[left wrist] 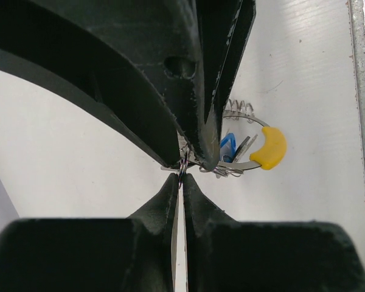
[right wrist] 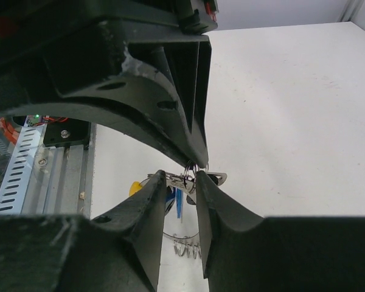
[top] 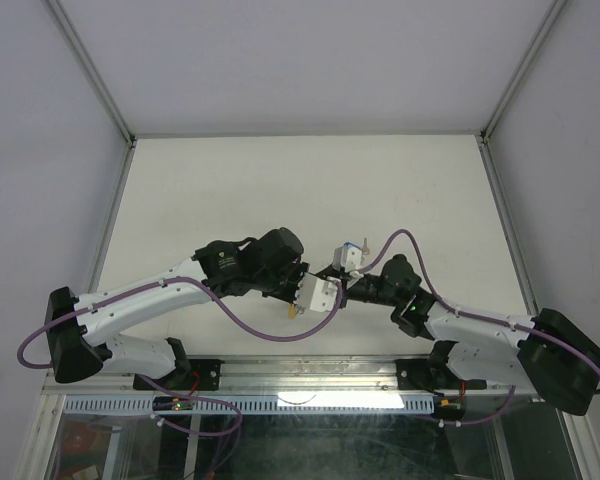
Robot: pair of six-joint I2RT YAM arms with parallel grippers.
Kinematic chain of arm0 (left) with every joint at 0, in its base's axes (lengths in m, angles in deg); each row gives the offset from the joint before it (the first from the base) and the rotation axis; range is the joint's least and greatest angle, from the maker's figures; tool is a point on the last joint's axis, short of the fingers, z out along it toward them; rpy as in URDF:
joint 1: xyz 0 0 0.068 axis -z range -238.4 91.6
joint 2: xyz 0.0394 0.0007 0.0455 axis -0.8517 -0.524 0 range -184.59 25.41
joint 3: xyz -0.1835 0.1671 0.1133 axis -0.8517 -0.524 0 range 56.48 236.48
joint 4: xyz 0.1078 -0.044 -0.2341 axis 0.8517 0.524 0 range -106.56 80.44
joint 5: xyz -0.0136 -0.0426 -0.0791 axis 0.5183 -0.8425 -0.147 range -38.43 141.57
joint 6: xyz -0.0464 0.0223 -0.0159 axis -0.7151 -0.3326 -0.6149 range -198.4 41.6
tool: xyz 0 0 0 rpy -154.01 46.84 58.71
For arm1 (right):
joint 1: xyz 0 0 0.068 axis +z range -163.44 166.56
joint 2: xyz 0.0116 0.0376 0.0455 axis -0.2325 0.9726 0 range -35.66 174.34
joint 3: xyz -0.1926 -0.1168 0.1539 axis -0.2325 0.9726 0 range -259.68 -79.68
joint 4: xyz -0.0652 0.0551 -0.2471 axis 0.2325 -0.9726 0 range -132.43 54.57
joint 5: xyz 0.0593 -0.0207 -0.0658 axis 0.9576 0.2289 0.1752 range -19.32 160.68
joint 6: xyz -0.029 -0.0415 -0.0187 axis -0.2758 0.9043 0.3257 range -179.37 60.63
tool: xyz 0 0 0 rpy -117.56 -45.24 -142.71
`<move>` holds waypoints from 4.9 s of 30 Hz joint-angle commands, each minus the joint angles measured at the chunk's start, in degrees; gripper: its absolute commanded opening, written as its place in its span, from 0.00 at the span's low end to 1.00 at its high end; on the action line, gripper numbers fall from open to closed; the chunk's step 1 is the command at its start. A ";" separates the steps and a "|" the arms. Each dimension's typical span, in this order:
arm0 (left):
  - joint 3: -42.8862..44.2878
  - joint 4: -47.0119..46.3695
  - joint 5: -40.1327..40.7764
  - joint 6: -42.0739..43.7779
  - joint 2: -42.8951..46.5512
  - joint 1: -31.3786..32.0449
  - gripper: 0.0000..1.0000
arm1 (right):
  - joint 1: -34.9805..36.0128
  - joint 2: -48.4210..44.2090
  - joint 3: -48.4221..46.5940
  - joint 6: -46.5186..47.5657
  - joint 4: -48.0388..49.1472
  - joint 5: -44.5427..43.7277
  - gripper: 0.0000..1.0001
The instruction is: Put the keys on the keyring
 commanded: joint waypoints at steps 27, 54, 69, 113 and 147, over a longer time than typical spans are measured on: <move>0.85 -2.54 -1.99 0.76 2.90 0.91 0.06 | 0.51 -0.26 -3.68 4.34 -4.86 -1.19 0.00; -32.64 -50.82 -3.21 -18.28 29.48 0.91 0.28 | 0.46 -7.67 9.75 -1.63 22.97 -1.22 0.00; -35.60 -57.38 -10.46 -19.75 30.92 0.91 0.28 | -0.46 1.08 13.45 -9.27 47.16 -0.98 0.00; -29.88 -48.70 -16.25 -13.56 25.16 0.91 0.00 | -0.90 -8.47 11.63 -5.81 32.79 2.56 0.00; -28.42 -49.22 -18.41 -13.75 21.55 0.91 0.00 | -0.89 -4.83 11.64 -9.53 43.97 -4.72 0.00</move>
